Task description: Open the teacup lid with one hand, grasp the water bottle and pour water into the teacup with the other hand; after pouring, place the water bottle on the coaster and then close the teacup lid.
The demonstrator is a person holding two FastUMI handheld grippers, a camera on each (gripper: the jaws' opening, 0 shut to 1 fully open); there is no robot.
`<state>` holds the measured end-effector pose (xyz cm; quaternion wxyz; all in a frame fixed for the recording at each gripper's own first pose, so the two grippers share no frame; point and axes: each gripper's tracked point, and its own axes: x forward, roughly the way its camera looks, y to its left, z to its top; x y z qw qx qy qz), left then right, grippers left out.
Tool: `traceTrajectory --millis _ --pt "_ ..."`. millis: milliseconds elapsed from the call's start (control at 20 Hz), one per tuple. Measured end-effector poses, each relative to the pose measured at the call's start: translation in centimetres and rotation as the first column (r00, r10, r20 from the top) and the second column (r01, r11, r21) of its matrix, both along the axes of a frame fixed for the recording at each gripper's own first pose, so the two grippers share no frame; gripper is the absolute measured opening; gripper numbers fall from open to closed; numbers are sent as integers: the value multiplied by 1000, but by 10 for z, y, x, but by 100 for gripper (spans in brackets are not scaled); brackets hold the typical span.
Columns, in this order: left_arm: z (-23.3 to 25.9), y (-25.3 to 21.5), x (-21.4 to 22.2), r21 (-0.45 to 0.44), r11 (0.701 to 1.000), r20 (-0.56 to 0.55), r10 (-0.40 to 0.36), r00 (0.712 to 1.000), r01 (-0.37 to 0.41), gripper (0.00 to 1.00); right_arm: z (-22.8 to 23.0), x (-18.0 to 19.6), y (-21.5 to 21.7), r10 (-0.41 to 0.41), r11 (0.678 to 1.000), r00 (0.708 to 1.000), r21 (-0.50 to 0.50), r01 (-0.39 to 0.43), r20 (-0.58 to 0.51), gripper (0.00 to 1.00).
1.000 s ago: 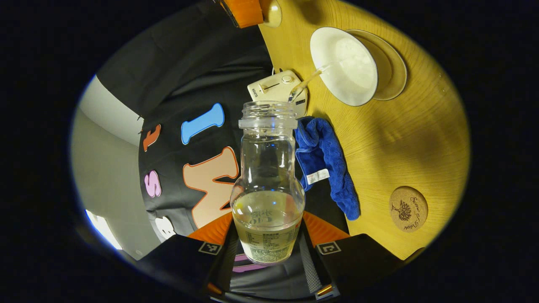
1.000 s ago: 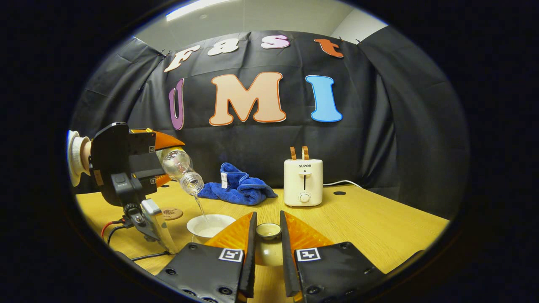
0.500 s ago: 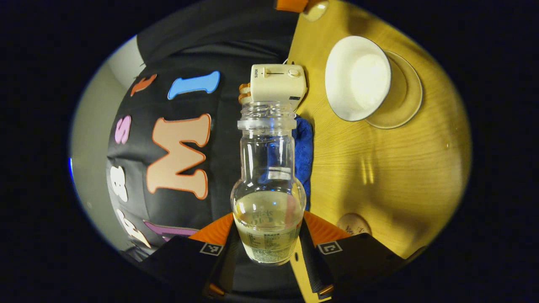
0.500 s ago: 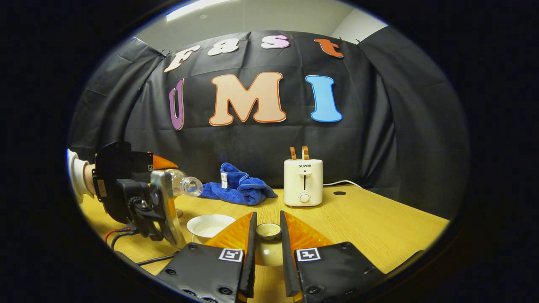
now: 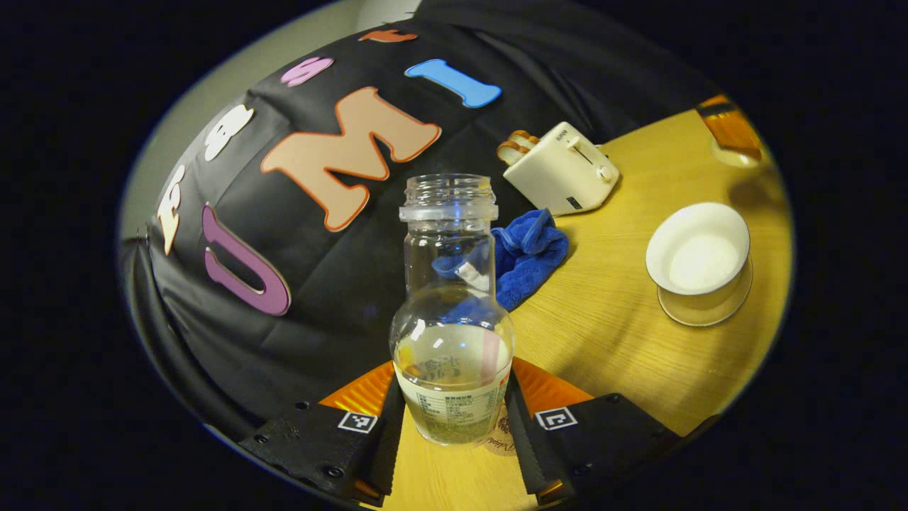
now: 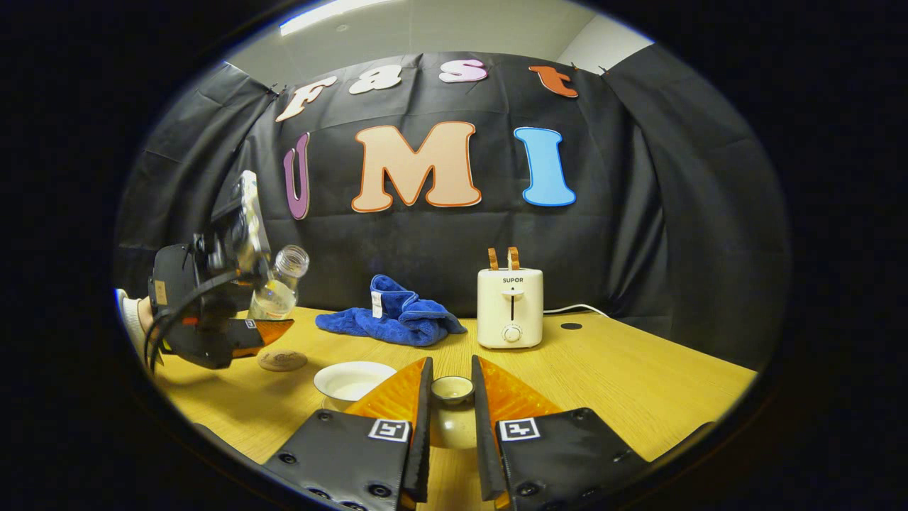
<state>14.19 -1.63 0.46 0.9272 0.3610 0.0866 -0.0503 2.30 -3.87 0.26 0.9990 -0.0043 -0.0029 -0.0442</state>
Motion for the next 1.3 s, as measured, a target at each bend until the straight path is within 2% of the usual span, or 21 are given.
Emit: traceTrajectory --millis 150,300,450,650,850,1300 --pt "3 19 0 -202 978 -19 55 998 -58 65 0 0 0 0 1000 1000 0 0 0 31" --pt "-5 41 6 -380 919 -42 97 994 -106 66 0 0 -1 0 1000 1000 -1 1 0 31" --pt "-6 49 12 -478 871 -54 106 993 -119 65 0 0 0 -2 1000 1000 -1 2 1 31" --pt "-28 40 22 -620 775 -127 56 990 -123 66 0 1 -1 -5 1000 1000 0 5 1 31" --pt "-38 39 29 -659 741 -137 50 989 -129 66 0 0 -1 -5 1000 1000 0 5 1 31" --pt "-34 33 24 -680 722 -138 39 990 -124 69 0 1 -1 -1 1000 1000 -1 1 2 31"
